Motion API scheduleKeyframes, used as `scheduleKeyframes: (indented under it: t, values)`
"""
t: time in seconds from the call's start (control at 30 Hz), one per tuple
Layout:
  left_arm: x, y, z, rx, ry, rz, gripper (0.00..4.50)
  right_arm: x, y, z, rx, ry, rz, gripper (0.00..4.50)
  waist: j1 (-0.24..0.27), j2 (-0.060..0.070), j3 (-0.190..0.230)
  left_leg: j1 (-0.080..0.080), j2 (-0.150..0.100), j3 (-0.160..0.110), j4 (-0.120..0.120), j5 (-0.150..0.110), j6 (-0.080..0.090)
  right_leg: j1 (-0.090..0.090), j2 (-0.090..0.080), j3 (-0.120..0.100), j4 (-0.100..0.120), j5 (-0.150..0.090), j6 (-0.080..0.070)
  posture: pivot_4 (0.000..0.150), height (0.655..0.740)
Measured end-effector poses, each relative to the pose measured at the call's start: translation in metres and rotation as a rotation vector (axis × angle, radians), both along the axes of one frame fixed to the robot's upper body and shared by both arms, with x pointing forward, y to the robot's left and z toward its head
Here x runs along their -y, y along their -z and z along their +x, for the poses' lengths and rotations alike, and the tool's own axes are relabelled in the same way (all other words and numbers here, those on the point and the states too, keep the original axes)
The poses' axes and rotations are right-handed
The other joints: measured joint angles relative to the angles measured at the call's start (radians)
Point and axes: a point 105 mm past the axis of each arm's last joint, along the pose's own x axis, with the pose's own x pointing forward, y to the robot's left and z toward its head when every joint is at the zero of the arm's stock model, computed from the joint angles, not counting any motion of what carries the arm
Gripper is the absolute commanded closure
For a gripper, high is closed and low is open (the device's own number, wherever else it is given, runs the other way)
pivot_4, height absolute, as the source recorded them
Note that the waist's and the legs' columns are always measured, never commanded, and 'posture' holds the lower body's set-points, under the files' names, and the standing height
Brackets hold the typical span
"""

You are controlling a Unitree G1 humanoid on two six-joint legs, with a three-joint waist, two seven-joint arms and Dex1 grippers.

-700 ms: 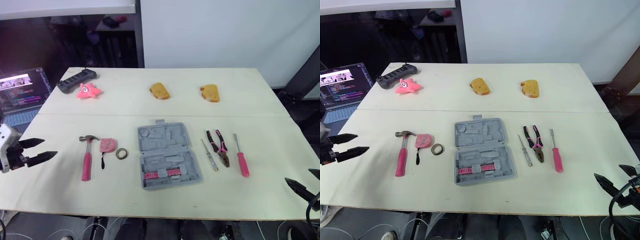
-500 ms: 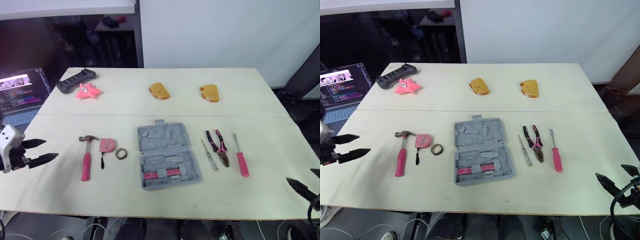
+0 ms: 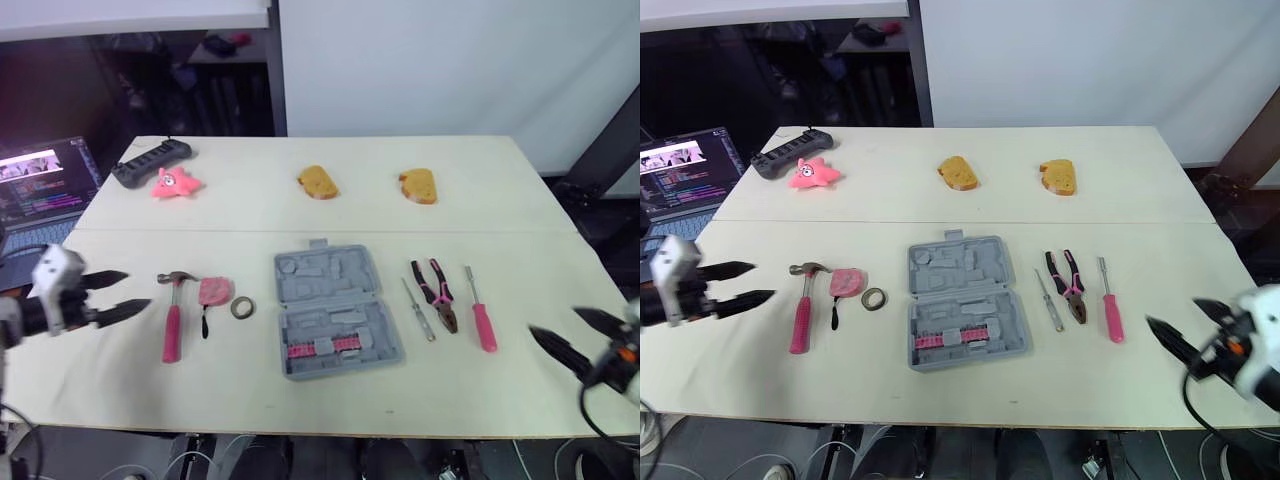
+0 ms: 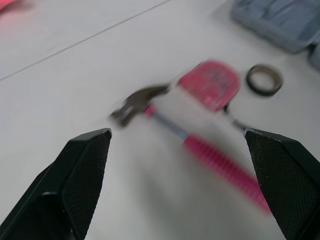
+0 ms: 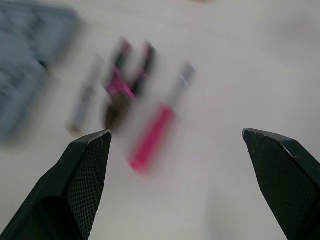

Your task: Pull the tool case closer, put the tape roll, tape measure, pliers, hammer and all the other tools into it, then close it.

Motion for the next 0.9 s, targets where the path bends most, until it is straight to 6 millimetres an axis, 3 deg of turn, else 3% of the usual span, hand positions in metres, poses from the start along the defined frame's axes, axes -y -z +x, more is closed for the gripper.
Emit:
scheduleKeyframes:
  t: [0.03,0.1,0.13,0.27,0.33,0.37,0.4,0.5,0.67,0.9]
  values:
    - [0.024,0.012,0.005,-0.002,0.037,-0.037,0.27,-0.020,0.002,0.010,-0.003,-0.057,0.008,0.00,0.003,0.000,0.000,-0.001,0.000,0.000,0.000,0.000,0.000,-0.001,0.000,0.000,0.000,0.000,0.000,0.150,0.7400]
    - [0.053,0.026,0.008,-0.020,0.058,-0.090,0.79,-0.045,0.010,0.020,-0.035,-0.119,0.017,0.57,0.003,-0.003,0.000,-0.002,0.000,-0.001,0.001,0.000,0.000,-0.001,0.001,0.000,0.001,0.001,0.001,0.150,0.7400]
    - [0.065,0.031,0.009,-0.029,0.072,-0.106,1.32,-0.052,0.015,0.025,-0.055,-0.129,0.017,0.90,0.004,-0.005,0.000,-0.003,-0.001,-0.002,0.001,0.000,0.000,-0.002,0.001,-0.001,0.001,0.001,0.001,0.150,0.7400]
    - [0.109,0.035,0.009,0.000,0.159,-0.099,3.31,-0.073,0.037,0.054,-0.111,-0.161,-0.037,2.81,0.004,-0.004,-0.001,-0.002,-0.002,0.001,0.002,0.000,0.000,-0.001,-0.001,0.001,0.000,0.002,0.002,0.150,0.7400]
    - [0.126,0.046,0.007,-0.015,0.185,-0.079,4.34,-0.087,0.048,0.069,-0.140,-0.196,-0.061,3.76,0.002,-0.004,-0.001,-0.001,-0.003,0.002,0.002,0.000,0.000,-0.001,0.000,0.001,0.000,0.002,0.002,0.150,0.7400]
    - [0.134,0.054,0.006,-0.027,0.196,-0.062,4.50,-0.093,0.053,0.077,-0.152,-0.212,-0.079,4.39,-0.001,-0.003,-0.001,-0.001,-0.003,0.003,0.001,0.000,0.000,-0.001,0.001,0.002,0.000,0.003,0.002,0.150,0.7400]
    - [0.143,0.061,0.005,-0.038,0.208,-0.045,4.50,-0.100,0.056,0.086,-0.164,-0.237,-0.108,4.47,-0.002,-0.003,-0.001,-0.001,-0.003,0.003,0.001,0.000,0.000,-0.002,0.001,0.002,0.000,0.003,0.002,0.150,0.7400]
    - [0.158,0.071,0.005,-0.043,0.214,-0.033,4.50,-0.116,0.063,0.098,-0.177,-0.299,-0.162,4.47,0.001,-0.003,-0.001,-0.002,-0.003,0.002,0.001,0.000,0.000,-0.003,0.002,0.002,0.000,0.003,0.002,0.150,0.7400]
    - [0.153,0.077,0.012,-0.035,0.155,0.035,4.50,-0.125,0.085,0.113,-0.245,-0.328,-0.222,4.47,0.002,-0.003,-0.001,-0.001,-0.003,0.003,0.002,0.000,0.000,-0.002,0.001,0.002,0.000,0.003,0.002,0.150,0.7400]
    - [0.165,0.080,0.016,-0.022,0.161,0.082,4.50,-0.127,0.101,0.127,-0.291,-0.345,-0.309,4.47,0.005,-0.003,-0.001,-0.001,-0.004,0.003,0.002,0.000,0.000,-0.002,0.001,0.002,0.000,0.004,0.002,0.150,0.7400]
